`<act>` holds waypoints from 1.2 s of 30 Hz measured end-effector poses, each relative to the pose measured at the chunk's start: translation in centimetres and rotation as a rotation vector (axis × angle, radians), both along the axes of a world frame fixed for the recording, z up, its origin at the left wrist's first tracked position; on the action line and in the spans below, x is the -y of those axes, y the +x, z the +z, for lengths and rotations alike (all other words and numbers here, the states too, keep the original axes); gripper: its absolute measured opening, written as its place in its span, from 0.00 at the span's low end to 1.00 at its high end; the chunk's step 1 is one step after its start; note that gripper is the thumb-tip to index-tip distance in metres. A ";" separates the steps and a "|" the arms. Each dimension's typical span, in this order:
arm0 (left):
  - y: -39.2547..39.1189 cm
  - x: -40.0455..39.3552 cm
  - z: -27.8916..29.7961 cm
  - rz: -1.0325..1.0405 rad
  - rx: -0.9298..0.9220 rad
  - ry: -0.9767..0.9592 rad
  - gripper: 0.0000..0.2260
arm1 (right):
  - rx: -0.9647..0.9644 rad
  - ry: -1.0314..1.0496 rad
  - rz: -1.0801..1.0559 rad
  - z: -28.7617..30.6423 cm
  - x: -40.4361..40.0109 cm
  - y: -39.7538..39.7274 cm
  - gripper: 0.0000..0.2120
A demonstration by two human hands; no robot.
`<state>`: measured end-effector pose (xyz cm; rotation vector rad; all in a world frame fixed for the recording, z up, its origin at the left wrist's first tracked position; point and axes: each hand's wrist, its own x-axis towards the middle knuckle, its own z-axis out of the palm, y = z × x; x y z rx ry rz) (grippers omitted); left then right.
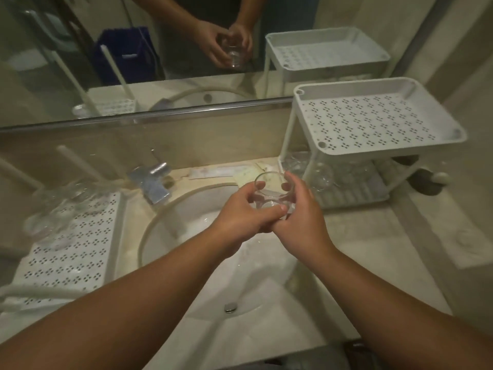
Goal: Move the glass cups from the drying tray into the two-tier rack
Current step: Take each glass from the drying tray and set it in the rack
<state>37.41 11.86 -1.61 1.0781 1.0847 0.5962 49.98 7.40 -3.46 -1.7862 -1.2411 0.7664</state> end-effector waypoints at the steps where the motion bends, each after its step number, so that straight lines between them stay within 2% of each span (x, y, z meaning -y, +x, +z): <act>1: 1.0 0.0 -0.4 -0.018 -0.014 0.000 0.32 | -0.001 -0.006 -0.004 -0.2 0.3 1.0 0.41; 3: 1.2 0.1 -0.9 -0.032 -0.027 0.007 0.34 | 0.010 -0.010 -0.008 -0.6 0.5 1.4 0.42; 5: 9.3 0.5 -1.6 -0.128 -0.061 -0.024 0.36 | 0.002 -0.046 -0.098 -1.9 1.6 9.0 0.42; 12: 13.0 0.4 -3.4 -0.184 -0.157 0.047 0.43 | 0.107 -0.053 -0.071 -2.7 1.9 12.9 0.43; 16: 17.0 0.2 -4.3 -0.220 -0.190 0.077 0.29 | 0.224 -0.061 -0.063 -3.7 1.9 16.7 0.42; 24: 22.5 -0.4 -6.3 -0.193 -0.190 0.037 0.35 | 0.145 -0.128 -0.175 -5.4 1.5 21.4 0.42; 28: 24.0 -1.2 -7.2 -0.184 -0.198 0.030 0.30 | 0.173 -0.097 -0.279 -6.9 1.0 23.0 0.38; 33: 26.2 -1.9 -7.9 -0.201 -0.216 0.009 0.35 | 0.239 -0.060 -0.374 -8.5 -0.3 24.2 0.35; 36: 27.5 -2.2 -8.1 -0.191 -0.226 -0.003 0.34 | 0.210 -0.048 -0.399 -8.8 -1.2 25.0 0.36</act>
